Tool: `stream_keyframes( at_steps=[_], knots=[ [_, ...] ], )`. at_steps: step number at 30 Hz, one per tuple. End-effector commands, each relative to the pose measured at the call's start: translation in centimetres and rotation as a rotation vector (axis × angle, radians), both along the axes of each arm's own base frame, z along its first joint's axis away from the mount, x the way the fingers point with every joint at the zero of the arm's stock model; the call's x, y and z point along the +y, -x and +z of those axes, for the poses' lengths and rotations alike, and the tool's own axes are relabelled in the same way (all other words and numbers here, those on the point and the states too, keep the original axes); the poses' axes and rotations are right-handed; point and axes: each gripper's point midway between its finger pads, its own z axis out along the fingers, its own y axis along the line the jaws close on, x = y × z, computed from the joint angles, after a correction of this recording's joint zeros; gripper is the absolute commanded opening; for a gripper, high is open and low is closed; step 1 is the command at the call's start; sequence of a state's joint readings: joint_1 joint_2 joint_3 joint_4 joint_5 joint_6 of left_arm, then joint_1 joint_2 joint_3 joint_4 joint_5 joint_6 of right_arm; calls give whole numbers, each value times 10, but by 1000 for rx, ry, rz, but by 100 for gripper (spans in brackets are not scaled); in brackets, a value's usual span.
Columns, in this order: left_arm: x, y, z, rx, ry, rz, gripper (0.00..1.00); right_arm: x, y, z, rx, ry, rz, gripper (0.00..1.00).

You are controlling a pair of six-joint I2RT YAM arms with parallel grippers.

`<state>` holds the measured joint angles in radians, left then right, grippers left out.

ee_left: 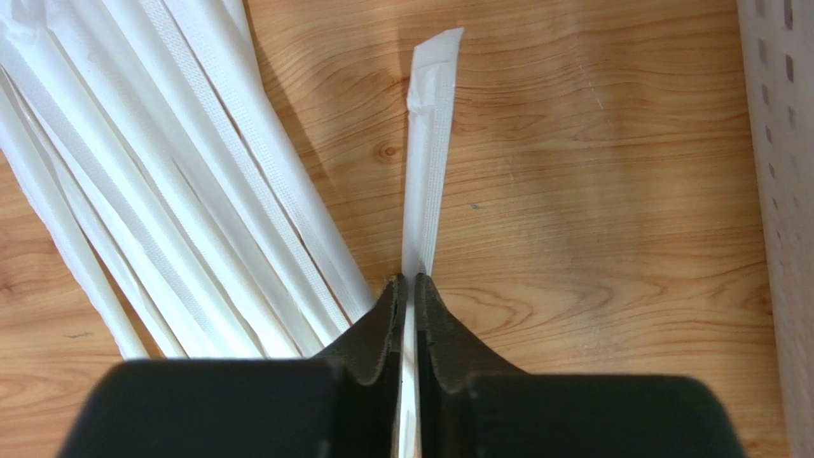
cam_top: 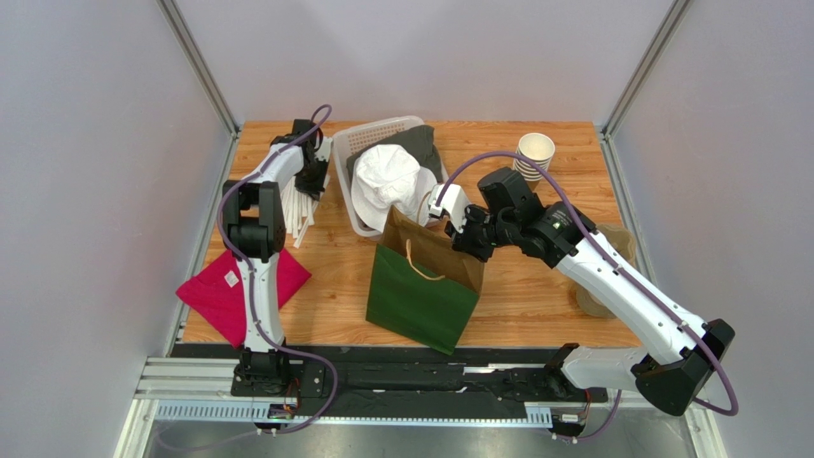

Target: Pack the takeout coffee

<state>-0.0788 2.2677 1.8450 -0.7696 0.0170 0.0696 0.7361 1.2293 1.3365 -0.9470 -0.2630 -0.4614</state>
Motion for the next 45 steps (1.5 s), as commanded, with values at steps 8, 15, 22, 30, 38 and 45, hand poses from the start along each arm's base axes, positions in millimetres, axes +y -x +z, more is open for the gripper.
stream_keyframes(
  at_steps=[8,15,22,30,38,45],
  knots=[
    [-6,-2,23,20,185,162,0,0,4,8,11,-15,6,0],
    [-21,-9,74,-128,363,205,0,1,5,11,1,-22,21,0],
    [-32,-10,119,-228,535,215,0,5,1,18,-26,-32,44,0],
    [-33,-2,168,-356,572,157,0,9,1,31,-63,-59,74,0],
    [-47,38,253,-527,637,-46,0,11,3,33,-63,-55,105,22],
    [-67,126,357,-823,590,-391,0,12,4,42,-49,-62,101,52]
  ],
)
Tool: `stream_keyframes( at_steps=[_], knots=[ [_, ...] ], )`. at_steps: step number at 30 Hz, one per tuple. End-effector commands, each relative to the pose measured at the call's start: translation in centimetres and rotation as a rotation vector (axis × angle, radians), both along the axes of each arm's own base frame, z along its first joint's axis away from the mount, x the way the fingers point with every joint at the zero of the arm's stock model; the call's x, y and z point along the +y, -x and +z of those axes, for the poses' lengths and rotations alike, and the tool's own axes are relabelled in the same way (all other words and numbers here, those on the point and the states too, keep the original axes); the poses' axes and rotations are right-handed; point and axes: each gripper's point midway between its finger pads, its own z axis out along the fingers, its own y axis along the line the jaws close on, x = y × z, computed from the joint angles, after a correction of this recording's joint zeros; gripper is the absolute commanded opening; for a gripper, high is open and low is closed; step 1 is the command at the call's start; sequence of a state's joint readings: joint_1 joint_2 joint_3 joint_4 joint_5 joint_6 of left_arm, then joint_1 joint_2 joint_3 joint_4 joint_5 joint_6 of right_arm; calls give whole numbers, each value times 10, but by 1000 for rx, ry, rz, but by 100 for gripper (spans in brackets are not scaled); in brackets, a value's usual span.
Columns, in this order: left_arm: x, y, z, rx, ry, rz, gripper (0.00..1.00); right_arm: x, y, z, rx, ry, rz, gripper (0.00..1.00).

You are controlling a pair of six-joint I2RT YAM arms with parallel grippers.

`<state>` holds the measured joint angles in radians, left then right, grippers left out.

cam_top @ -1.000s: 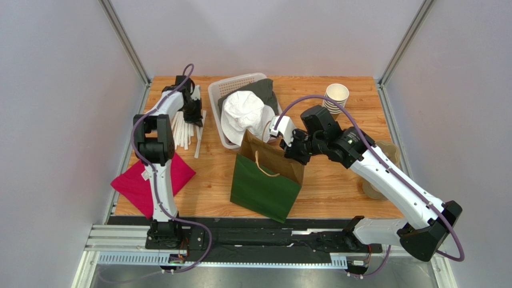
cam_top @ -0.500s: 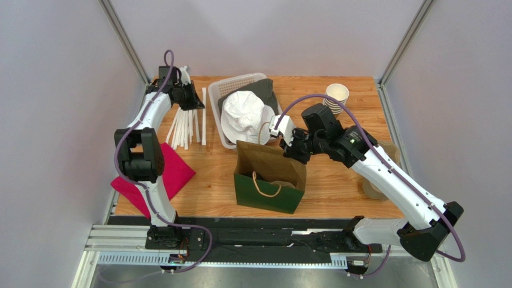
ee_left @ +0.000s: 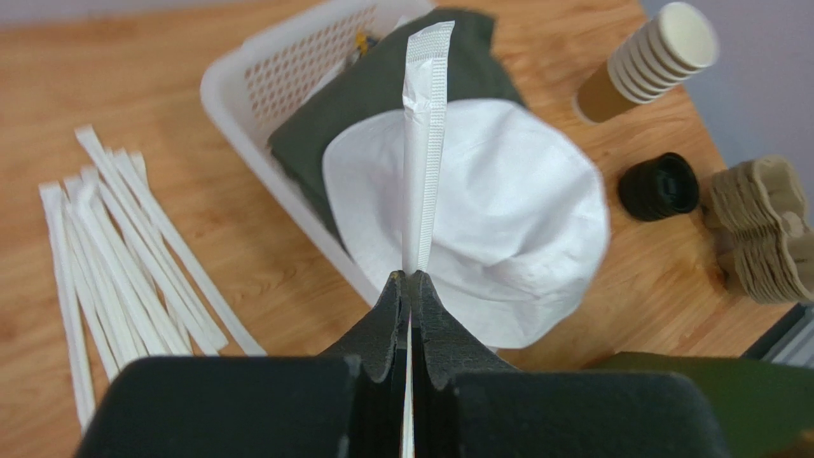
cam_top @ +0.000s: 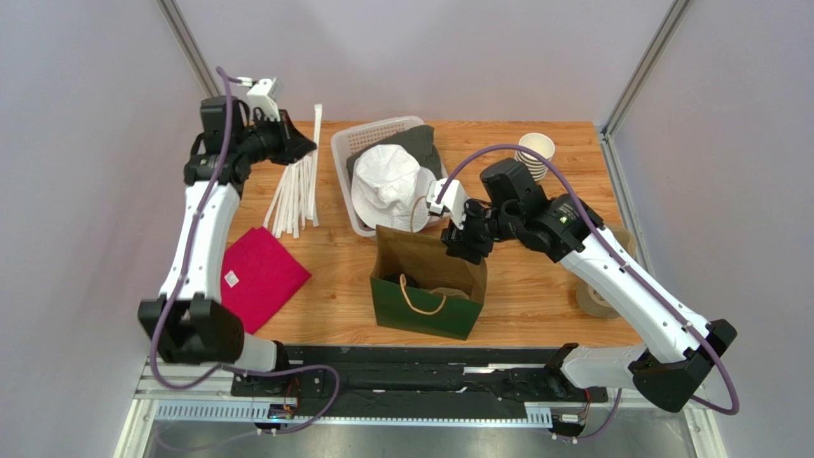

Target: Pack the takeout coffee

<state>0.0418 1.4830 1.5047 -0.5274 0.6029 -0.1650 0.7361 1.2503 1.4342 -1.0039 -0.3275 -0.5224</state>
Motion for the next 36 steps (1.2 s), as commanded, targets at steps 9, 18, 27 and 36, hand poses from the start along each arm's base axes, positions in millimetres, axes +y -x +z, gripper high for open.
stream_keyframes(
  at_steps=[9,18,27,36],
  knots=[
    [-66,124,151,-565,-14,-388,0,2,-3,50,-51,-75,-25,79],
    [-98,153,198,-692,97,-477,0,-10,6,159,-182,-291,-120,79],
    [-136,178,238,-766,243,-601,0,0,7,286,-404,-642,-100,72],
    [-138,206,250,-723,381,-629,0,51,13,339,-199,-1000,0,71]
  ],
)
